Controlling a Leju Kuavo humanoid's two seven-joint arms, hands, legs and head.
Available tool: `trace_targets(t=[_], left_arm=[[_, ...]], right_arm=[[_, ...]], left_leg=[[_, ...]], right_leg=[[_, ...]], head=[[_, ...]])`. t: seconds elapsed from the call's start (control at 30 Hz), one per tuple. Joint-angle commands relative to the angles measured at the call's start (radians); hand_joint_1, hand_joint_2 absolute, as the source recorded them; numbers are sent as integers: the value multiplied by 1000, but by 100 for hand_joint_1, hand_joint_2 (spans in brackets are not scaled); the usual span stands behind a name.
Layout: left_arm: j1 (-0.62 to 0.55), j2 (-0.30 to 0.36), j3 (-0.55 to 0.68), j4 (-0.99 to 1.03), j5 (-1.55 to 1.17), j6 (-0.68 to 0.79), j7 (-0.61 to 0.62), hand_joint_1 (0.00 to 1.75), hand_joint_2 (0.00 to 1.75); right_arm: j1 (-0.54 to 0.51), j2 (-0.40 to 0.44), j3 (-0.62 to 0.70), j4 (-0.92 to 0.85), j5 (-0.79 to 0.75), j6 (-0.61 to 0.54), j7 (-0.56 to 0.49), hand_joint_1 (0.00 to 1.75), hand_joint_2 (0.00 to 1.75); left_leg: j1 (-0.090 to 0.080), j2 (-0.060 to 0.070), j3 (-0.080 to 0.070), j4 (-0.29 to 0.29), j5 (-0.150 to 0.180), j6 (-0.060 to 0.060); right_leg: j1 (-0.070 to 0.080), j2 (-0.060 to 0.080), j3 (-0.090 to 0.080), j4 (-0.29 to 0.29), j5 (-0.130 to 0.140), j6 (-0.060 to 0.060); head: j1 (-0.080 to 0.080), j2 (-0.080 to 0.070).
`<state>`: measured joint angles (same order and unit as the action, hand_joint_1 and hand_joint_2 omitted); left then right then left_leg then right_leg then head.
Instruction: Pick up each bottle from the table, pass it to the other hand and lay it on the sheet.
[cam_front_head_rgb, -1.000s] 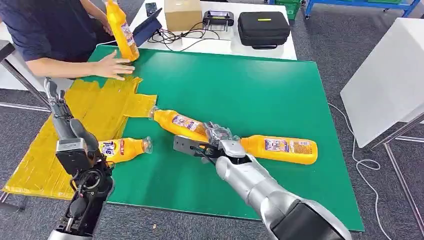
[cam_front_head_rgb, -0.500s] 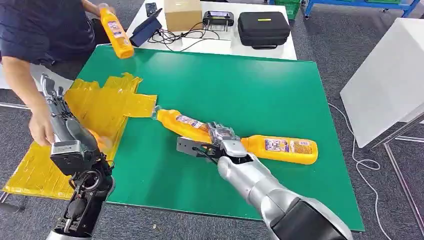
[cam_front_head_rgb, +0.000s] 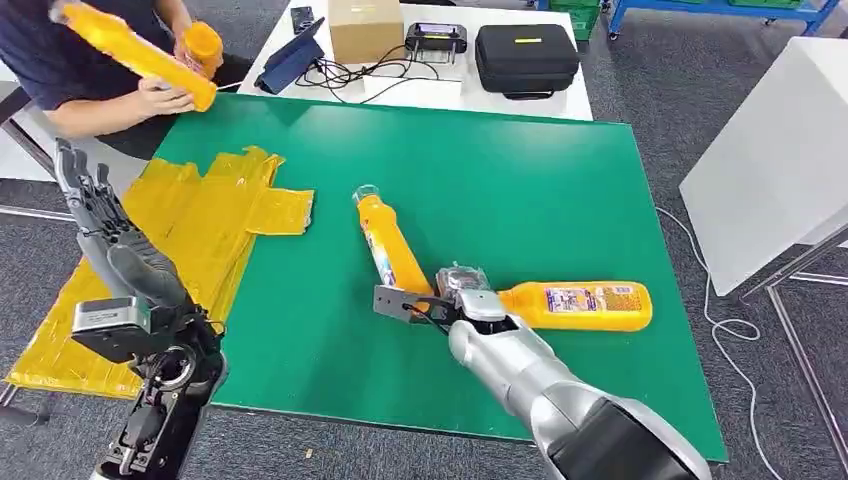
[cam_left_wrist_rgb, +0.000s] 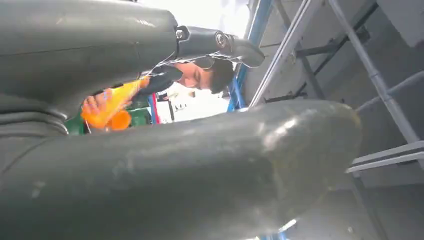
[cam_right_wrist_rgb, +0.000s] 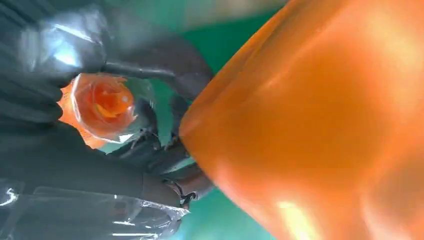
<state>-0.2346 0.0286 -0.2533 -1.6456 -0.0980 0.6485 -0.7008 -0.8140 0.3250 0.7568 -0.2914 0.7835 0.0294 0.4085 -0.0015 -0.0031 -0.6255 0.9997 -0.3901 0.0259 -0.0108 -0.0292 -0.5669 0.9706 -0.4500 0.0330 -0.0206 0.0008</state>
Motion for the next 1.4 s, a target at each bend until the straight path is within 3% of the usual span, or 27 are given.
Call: trace_targets(t=[0.03, 0.13, 0.17, 0.23, 0.27, 0.63, 0.7, 0.77, 0.9, 1.0, 1.17, 1.2, 1.23, 1.4], left_arm=[[-34, 6, -33, 7, -1, 3, 3, 0, 0], [-37, 9, -36, 4, 2, 9, 3, 0, 0], [-37, 11, -38, 4, 0, 10, 3, 0, 0], [-36, 10, -37, 5, 3, 6, 3, 0, 0], [-36, 6, -36, 8, 0, 5, 3, 0, 0], [5, 0, -3, 9, -18, 32, 3, 0, 0], [26, 14, 11, -8, -22, 40, 3, 0, 0], [38, 18, 18, -17, -14, 33, 3, 0, 0], [48, 17, 22, -25, -26, 25, 3, 0, 0], [47, 21, 6, -29, -30, 31, 3, 0, 0], [47, 21, 6, -29, -30, 31, 3, 0, 0], [44, 24, -5, -30, -24, 36, 3, 0, 0], [41, 27, -11, -28, -13, 32, 3, 0, 0], [14, 63, -34, -35, 36, 38, 3, 0, 0]], right_arm=[[10, -20, -24, 66, 10, 13, 20, 175, 175], [5, -13, -30, 69, 17, 16, 28, 175, 175], [3, -14, -31, 69, 22, 16, 33, 0, 175], [-6, -18, -42, 67, 18, 4, 42, 0, 175], [-13, -21, -57, 62, 11, -18, 47, 0, 0], [-168, -53, -112, -61, 67, -117, 97, 0, 0], [-149, -78, -178, -264, 123, -70, 101, 0, 0], [-135, -90, -193, -356, 148, -24, 119, 0, 0], [-44, -100, -340, -685, 150, 73, 45, 0, 0], [-30, -83, -409, -696, 132, -3, -45, 0, 0], [-30, -83, -409, -696, 132, -3, -45, 0, 0], [-43, -61, -435, -600, 89, -28, -125, 0, 0], [-54, -51, -443, -539, 64, -17, -144, 0, 175], [-127, 24, -411, -109, 36, -85, -192, 0, 175]], left_leg=[[1, -3, 5, -1, -1, -2], [1, -3, 5, 0, -1, -1], [1, -2, 3, 0, 0, -1], [0, -3, 4, -1, 0, -1], [1, -3, 5, 0, -1, -2], [0, 1, 4, 2, -2, -1], [0, 1, 2, 1, 0, -1], [0, 2, 3, 2, -2, -2], [1, 0, 2, 2, -1, -1], [1, -2, 4, 3, -3, -2], [1, -2, 1, 0, -1, -1], [1, -1, 3, 1, -1, -1], [1, -1, 5, 1, -2, -2], [0, 2, 6, -1, -2, -2]], right_leg=[[1, -1, 8, -2, -2, -1], [1, -1, 6, -2, -2, -1], [0, -1, 5, -1, -1, -1], [0, -1, 5, -1, -1, -1], [0, -1, 7, -1, -2, -1], [0, 3, 5, 1, -2, -1], [0, 3, 2, 1, 0, -1], [0, 4, 4, 2, -2, -1], [1, 2, 3, 1, -1, -1], [1, 1, 6, 1, -3, -2], [1, 0, 3, -1, -1, -1], [1, 1, 5, -1, -2, -1], [1, 2, 7, 0, -2, -1], [1, 4, 7, -1, -1, -2]], head=[[0, 0], [0, 0], [0, 0], [0, 0], [0, 0], [0, 0], [0, 0], [0, 0], [0, 0], [0, 0], [1, 0], [0, 0], [1, 0], [0, 0]])
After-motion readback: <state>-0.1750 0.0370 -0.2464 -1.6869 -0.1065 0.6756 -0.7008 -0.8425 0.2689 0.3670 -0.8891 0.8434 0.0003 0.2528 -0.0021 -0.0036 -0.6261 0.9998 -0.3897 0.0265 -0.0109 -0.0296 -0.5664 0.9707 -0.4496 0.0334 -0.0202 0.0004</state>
